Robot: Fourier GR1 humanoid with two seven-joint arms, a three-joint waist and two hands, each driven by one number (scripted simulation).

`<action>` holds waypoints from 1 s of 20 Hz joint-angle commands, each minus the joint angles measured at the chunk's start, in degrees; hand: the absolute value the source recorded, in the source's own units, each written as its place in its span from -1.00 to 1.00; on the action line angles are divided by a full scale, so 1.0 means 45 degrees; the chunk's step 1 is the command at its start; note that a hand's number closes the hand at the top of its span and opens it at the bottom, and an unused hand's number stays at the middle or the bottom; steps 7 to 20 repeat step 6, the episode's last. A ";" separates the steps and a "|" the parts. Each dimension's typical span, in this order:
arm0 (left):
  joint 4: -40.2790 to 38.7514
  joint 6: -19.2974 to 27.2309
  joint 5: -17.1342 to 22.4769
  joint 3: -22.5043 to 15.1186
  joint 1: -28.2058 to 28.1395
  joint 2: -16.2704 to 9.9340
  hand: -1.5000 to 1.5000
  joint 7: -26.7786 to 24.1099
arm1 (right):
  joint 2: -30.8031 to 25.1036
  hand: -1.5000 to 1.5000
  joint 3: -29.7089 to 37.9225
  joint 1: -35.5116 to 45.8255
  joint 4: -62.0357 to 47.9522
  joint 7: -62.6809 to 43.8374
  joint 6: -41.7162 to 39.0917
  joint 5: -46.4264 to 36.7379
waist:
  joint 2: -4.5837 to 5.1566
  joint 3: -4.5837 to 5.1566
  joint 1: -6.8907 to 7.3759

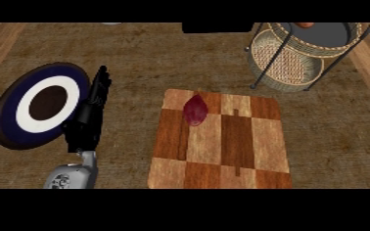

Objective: Pick the sweet potato from the cutting board and place it in the tiered basket

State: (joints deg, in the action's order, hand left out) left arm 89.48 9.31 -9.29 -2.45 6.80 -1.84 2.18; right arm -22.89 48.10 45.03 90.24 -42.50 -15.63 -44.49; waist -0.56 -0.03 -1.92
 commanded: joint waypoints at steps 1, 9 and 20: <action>0.0608 -0.0130 0.0118 0.0114 0.0050 -0.0202 0.00 0.0635 | -0.0239 -1.00 0.1998 -0.2041 0.2173 0.0217 -0.1307 0.2082 | -0.0048 -0.0009 -0.0101; 0.0101 -0.0048 0.0018 0.0133 -0.0015 -0.0199 0.00 0.0054 | -0.0812 -1.00 0.4941 -0.4657 0.2833 0.1685 -0.3595 0.5292 | -0.0020 -0.0009 -0.0218; 0.0101 -0.0048 0.0018 0.0133 -0.0015 -0.0199 0.00 0.0054 | -0.0812 -1.00 0.4941 -0.4657 0.2833 0.1685 -0.3595 0.5292 | -0.0020 -0.0009 -0.0218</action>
